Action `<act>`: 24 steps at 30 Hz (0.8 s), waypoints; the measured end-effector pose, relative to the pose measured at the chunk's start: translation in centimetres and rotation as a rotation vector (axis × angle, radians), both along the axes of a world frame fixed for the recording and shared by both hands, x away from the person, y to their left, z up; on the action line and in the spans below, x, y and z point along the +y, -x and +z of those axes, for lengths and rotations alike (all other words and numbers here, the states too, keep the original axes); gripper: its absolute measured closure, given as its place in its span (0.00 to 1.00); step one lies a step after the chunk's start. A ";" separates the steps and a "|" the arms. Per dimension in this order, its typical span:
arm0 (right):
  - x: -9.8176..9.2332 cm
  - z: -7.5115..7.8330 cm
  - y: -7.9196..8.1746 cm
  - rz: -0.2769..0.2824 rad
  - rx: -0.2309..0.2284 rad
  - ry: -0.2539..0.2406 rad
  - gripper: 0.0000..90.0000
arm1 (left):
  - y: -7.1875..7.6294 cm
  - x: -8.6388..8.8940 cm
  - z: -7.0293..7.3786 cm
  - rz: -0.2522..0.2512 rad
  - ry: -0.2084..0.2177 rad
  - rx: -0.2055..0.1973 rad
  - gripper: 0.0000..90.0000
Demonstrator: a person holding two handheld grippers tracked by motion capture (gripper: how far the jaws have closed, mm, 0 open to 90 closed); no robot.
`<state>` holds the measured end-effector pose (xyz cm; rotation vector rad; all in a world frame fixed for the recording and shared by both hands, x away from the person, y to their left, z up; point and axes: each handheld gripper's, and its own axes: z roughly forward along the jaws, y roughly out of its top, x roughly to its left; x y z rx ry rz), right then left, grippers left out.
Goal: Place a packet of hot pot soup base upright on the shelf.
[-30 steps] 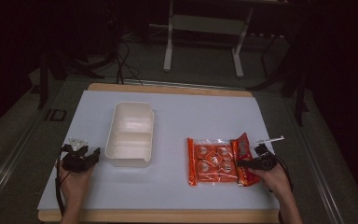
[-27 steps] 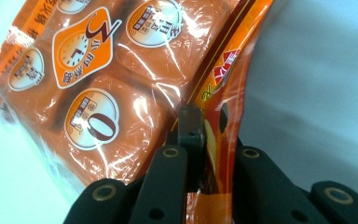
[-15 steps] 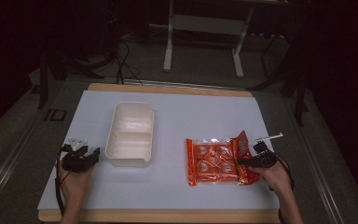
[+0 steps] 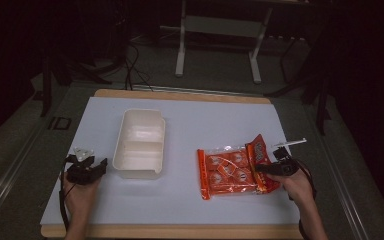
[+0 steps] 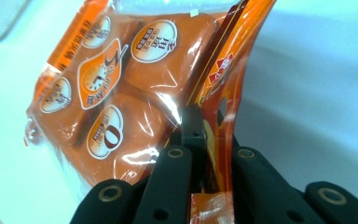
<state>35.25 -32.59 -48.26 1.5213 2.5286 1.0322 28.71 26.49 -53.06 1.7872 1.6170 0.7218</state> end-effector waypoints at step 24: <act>2.4 4.2 -0.6 0.055 -0.093 0.001 1.00 | -0.1 -0.1 -0.1 -0.009 0.006 0.009 0.59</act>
